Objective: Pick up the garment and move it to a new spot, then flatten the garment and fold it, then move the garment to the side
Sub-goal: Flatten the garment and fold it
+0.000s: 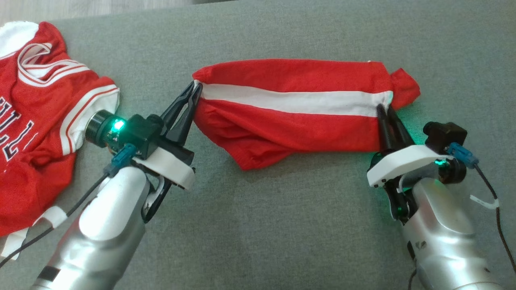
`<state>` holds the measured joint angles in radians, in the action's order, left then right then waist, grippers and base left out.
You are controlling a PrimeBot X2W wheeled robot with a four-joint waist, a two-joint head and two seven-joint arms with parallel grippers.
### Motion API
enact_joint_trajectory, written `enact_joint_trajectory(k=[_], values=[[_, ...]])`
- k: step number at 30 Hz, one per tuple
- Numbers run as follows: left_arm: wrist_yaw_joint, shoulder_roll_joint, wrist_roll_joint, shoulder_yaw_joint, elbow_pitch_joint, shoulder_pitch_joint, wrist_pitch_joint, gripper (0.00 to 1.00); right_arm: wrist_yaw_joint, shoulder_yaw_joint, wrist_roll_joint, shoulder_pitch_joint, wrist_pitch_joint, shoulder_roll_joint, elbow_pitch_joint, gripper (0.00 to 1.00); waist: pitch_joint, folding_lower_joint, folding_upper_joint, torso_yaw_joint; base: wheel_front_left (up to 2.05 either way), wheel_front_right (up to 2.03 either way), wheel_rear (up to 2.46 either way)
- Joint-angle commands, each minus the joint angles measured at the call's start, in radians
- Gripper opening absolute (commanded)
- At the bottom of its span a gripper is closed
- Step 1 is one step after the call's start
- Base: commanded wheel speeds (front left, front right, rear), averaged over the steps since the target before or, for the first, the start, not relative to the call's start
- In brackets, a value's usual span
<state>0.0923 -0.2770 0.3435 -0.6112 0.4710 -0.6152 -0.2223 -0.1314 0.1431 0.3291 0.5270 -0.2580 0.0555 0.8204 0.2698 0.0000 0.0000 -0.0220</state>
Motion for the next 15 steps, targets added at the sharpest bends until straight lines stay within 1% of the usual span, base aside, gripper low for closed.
enact_joint_trajectory(k=[1,5,10,13,15], values=[[-0.004,-0.024,0.002,0.033,-0.018,-0.047,-0.013,0.0,0.001,0.023,0.002,0.023,-0.004,-0.001,-0.041,0.0,-0.011,0.0,0.0,0.001,0.0,0.0,0.0],[-0.006,-0.022,0.001,0.031,-0.017,-0.045,-0.019,0.0,0.001,0.016,0.001,0.011,-0.004,0.002,-0.078,0.0,-0.024,0.0,0.0,0.0,0.0,0.0,0.0],[-0.006,-0.028,-0.02,0.033,-0.052,-0.084,-0.031,0.0,0.001,-0.027,0.014,0.021,-0.004,0.012,-0.212,0.0,-0.029,0.0,0.0,-0.003,0.0,0.0,0.0],[0.002,-0.032,-0.041,0.031,-0.08,-0.162,-0.033,0.0,0.001,-0.053,0.02,0.08,-0.004,0.043,-0.3,0.0,-0.01,0.0,0.0,-0.008,0.0,0.0,0.0],[0.008,-0.024,-0.048,0.034,-0.096,-0.237,-0.034,0.0,0.001,-0.063,0.015,0.149,-0.004,0.082,-0.336,0.0,0.012,0.0,0.0,-0.012,0.0,0.0,0.0]])
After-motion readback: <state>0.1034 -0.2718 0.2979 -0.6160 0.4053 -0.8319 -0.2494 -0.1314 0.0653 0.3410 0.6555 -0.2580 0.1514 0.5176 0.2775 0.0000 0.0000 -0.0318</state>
